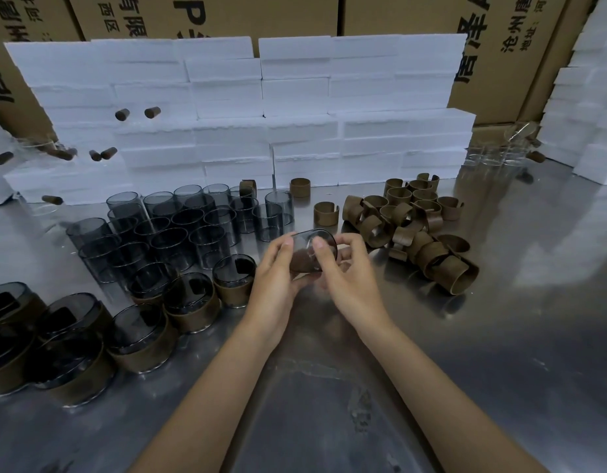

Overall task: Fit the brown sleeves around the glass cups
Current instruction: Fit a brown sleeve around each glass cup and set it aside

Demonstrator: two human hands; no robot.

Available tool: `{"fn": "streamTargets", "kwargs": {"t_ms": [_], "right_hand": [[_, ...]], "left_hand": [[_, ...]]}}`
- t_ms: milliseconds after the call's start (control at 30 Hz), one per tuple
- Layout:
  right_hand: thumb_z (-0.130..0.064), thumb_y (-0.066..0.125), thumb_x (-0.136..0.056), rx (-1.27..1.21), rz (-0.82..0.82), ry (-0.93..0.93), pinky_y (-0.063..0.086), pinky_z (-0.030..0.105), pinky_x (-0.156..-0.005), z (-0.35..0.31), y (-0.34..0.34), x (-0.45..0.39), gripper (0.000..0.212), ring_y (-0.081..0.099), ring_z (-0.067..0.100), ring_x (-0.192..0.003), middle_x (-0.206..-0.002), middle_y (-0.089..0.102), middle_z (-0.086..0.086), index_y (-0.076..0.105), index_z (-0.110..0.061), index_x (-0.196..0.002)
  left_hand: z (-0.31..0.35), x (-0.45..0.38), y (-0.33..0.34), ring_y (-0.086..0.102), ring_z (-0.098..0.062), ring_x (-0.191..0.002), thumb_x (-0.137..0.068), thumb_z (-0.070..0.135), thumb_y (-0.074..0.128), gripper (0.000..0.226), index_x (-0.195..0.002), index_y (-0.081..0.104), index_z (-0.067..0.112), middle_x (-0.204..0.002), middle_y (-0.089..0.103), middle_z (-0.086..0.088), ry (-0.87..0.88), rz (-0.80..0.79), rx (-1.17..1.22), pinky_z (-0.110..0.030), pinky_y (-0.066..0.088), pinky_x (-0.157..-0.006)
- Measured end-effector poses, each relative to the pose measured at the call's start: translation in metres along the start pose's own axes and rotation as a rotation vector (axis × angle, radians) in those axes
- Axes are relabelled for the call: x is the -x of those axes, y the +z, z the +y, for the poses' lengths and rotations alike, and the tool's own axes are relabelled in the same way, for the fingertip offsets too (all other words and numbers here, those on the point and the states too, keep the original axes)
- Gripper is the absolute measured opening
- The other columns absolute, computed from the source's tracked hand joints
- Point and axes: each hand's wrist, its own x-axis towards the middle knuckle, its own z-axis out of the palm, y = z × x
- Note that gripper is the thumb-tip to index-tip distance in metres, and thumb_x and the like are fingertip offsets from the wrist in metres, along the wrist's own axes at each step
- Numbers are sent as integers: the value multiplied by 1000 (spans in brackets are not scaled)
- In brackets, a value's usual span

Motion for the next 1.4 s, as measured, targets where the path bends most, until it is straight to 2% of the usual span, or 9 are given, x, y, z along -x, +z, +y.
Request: {"fn": "streamTargets", "kwargs": {"t_ms": [333,567,767,867,933,1100,1167,1300,1400], "right_hand": [[-25,60,-103,166,115,-200,43,19,-59,6,-5,-1,21,60,1,-61,-66,64,-10,56,-10,-88],[-13,50,-107,147,139,-150,45,39,-65,4,-6,-6,20,56,24,-67,-71,59,1,56,-7,-90],[-17,42,-105,476,-92,69,53,40,-92,6,3,-78,43,66,33,-103,-110,68,15,45,-20,-148],[-20,39,-104,484,-145,209,58,39,-77,9,12,-122,54,69,33,-90,-118,68,20,31,-25,-158],[-25,39,-105,630,-176,198,55,43,-91,12,17,-140,54,66,38,-109,-131,64,20,31,-25,-158],[-42,36,-106,840,-70,117,47,39,-89,32,30,-138,39,62,37,-113,-120,68,13,61,-15,-119],[-45,36,-107,711,-5,67,50,43,-89,32,30,-124,39,64,35,-104,-108,70,11,62,-15,-106],[-28,47,-101,368,174,-184,35,33,-59,7,15,-88,28,52,10,-65,-65,56,-12,50,-23,-74],[-26,48,-91,327,57,-272,33,31,-57,-16,1,-54,20,45,7,-57,-62,54,-15,51,-23,-72]], "left_hand": [[0,-1,-5,72,-25,-111,-96,32,69,46,-134,63,7,-128,70,-20,-81,-144,80,-39,61,-89],[3,-6,-10,64,-30,-127,-92,38,67,57,-138,60,5,-134,67,-20,-148,-206,145,-42,57,-101],[-1,-13,-9,72,-28,-114,-89,24,74,52,-137,58,13,-125,72,-16,-146,-31,367,-35,63,-79],[-6,-19,-11,76,-20,-99,-92,21,74,37,-127,62,16,-108,71,-9,-94,48,427,-37,63,-78],[-6,-21,-13,77,-20,-92,-92,23,75,35,-124,65,13,-104,69,-11,-119,38,454,-37,63,-78],[-4,-23,-15,75,-21,-104,-82,24,81,47,-127,67,19,-127,66,-9,-116,47,471,-38,63,-81],[-4,-23,-15,72,-23,-112,-81,23,80,47,-126,68,20,-133,65,-9,-110,59,461,-39,63,-85],[-3,-21,-15,68,-25,-120,-93,26,74,37,-127,66,16,-139,63,-13,-106,50,422,-39,62,-90],[0,-19,-14,72,-22,-114,-92,40,71,53,-137,60,14,-133,68,-14,-89,1,324,-36,60,-92]]}}
